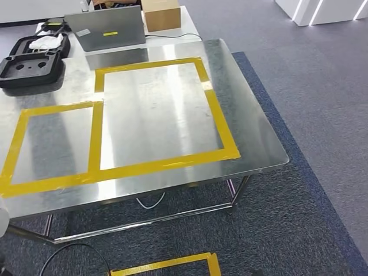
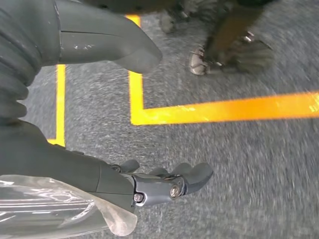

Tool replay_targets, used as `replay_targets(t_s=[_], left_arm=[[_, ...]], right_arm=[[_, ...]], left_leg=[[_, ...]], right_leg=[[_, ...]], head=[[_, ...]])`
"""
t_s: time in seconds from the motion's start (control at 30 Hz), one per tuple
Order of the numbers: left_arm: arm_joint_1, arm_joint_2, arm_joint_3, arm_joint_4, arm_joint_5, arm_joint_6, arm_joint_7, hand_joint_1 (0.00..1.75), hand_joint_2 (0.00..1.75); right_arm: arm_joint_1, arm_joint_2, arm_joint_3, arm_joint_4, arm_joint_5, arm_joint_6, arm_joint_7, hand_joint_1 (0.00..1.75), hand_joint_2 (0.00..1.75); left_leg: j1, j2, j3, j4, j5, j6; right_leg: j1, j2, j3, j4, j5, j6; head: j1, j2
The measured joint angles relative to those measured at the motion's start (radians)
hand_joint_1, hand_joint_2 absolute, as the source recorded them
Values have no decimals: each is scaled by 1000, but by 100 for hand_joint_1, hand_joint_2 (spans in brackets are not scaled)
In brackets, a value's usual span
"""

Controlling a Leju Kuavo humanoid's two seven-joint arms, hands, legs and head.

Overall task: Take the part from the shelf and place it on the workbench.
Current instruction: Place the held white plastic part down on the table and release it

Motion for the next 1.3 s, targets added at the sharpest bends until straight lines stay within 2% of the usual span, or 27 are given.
replay_targets(t_s=[0.07, 0.1, 0.13, 0.17, 0.2, 0.23, 0.27, 0.33, 0.37, 0.4, 0.43, 0.47, 0.53, 0.57, 0.67, 0.73, 0.77, 0.87, 0.93, 1.07, 1.3], left_arm=[[1, 0, 0, 2, 0, 0, 0, 175, 175], [1, 1, 0, 2, 0, 1, 0, 175, 175], [1, 1, 0, 4, 0, 1, 0, 175, 175], [1, 1, 0, 5, 0, 1, 0, 175, 175], [1, 1, 0, 5, 0, 1, 0, 175, 175], [1, 1, 0, 6, 0, 1, 0, 175, 175], [1, 1, 0, 7, 0, 1, 0, 175, 175], [1, 2, 0, 9, 0, 1, 0, 175, 175], [2, 3, 0, 10, 0, 1, 0, 175, 175], [2, 3, 1, 10, -1, 2, 0, 175, 175], [2, 4, 1, 10, -1, 2, 0, 175, 175], [1, 4, 1, 11, -1, 2, 0, 175, 175], [0, 4, 1, 11, -2, 2, 0, 175, 175], [0, 5, 1, 12, -2, 2, 0, 175, 175], [1, 5, 1, 12, -2, 2, 0, 175, 175], [1, 5, 2, 12, -2, 2, 0, 175, 175], [1, 5, 2, 13, -2, 2, 0, 175, 175], [1, 6, 4, 16, 4, 2, 0, 175, 175], [-3, 7, 12, 27, 29, -1, 0, 175, 175], [-25, 18, 72, 80, 103, -57, 0, 175, 175], [-111, 45, 261, 237, 118, -210, 13, 175, 175]], right_arm=[[-3, 0, 0, 0, 1, 0, 0, 0, 175], [-4, 0, -1, 0, 2, 0, 0, 0, 175], [-4, 0, -1, 0, 2, 0, 0, 0, 175], [-3, 0, -1, 0, 3, 0, 0, 0, 175], [-2, 0, -1, 0, 3, 0, 0, 0, 175], [-2, 1, -1, 0, 3, 0, 0, 0, 175], [-2, 1, -2, 0, 3, 0, 0, 0, 175], [-4, 1, -3, 0, 3, 0, -2, 0, 175], [-4, 2, -3, 0, 5, -1, -3, 0, 175], [-3, 2, -3, -1, 6, -3, -5, 0, 175], [0, 2, -3, -1, 8, -5, -6, 0, 175], [2, 2, -3, -1, 9, -8, -6, 0, 175], [3, 2, -4, -1, 10, -12, -7, 0, 175], [3, 2, -4, -1, 10, -12, -7, 0, 175], [2, 2, -4, -1, 10, -10, -7, 0, 175], [0, 2, -4, -1, 10, -10, -7, 0, 175], [-1, 2, -4, -1, 10, -10, -7, 0, 175], [-1, 2, -4, -1, 12, -9, -7, 0, 175], [-1, 2, -4, -1, 18, -7, -8, 0, 175], [-2, 2, -4, -1, 33, 2, -10, 0, 175], [-4, 2, -5, -1, 58, 9, -13, 0, 175]], left_leg=[[9, -23, -72, 114, -50, -12], [14, -25, -105, 156, -81, -17], [18, -26, -128, 175, -96, -21], [21, -26, -138, 165, -84, -25], [25, -29, -134, 124, -46, -28], [29, -41, -121, 62, 8, -32], [33, -65, -108, 6, 49, -34], [35, -106, -97, -62, 79, -27], [34, -115, -99, -65, 75, -20], [33, -111, -100, -69, 78, -12], [33, -107, -99, -71, 88, -9], [34, -104, -98, -75, 90, -9], [34, -102, -96, -79, 93, -10], [32, -102, -95, -79, 93, -7], [27, -102, -94, -79, 92, 4], [26, -103, -94, -79, 92, 8], [25, -103, -94, -79, 91, 9], [24, -103, -94, -78, 90, 11], [23, -103, -94, -78, 89, 11], [24, -103, -93, -80, 89, 11], [25, -103, -88, -89, 92, 7]], right_leg=[[-5, 21, 15, -7, -8, -4], [-7, 33, 21, -8, -13, -4], [-9, 45, 27, -8, -18, -2], [-11, 57, 34, -8, -22, 0], [-13, 70, 41, -8, -27, 3], [-16, 82, 48, -8, -31, 7], [-18, 94, 54, -8, -33, 13], [-21, 115, 51, -7, -35, 27], [-22, 123, 47, -7, -34, 35], [-24, 130, 45, -10, -33, 43], [-25, 134, 47, -11, -32, 43], [-25, 135, 49, -14, -31, 35], [-23, 130, 52, -19, -29, 11], [-23, 128, 53, -22, -29, 4], [-24, 122, 58, -29, -28, 2], [-24, 120, 61, -32, -27, 6], [-25, 120, 61, -34, -27, 13], [-29, 120, 63, -39, -27, 47], [-30, 120, 63, -40, -28, 60], [-29, 119, 62, -40, -29, 62], [-28, 117, 63, -39, -30, 62]], head=[[-1, 0], [-1, 0], [-1, 0], [-1, 0], [-1, 0], [-1, 0], [-1, 0], [-2, 0], [-2, 0], [-3, 0], [-2, 0], [-1, 0], [0, 0], [1, 0], [1, 0], [1, 0], [1, 0], [1, 0], [1, 0], [0, 0], [0, 0]])
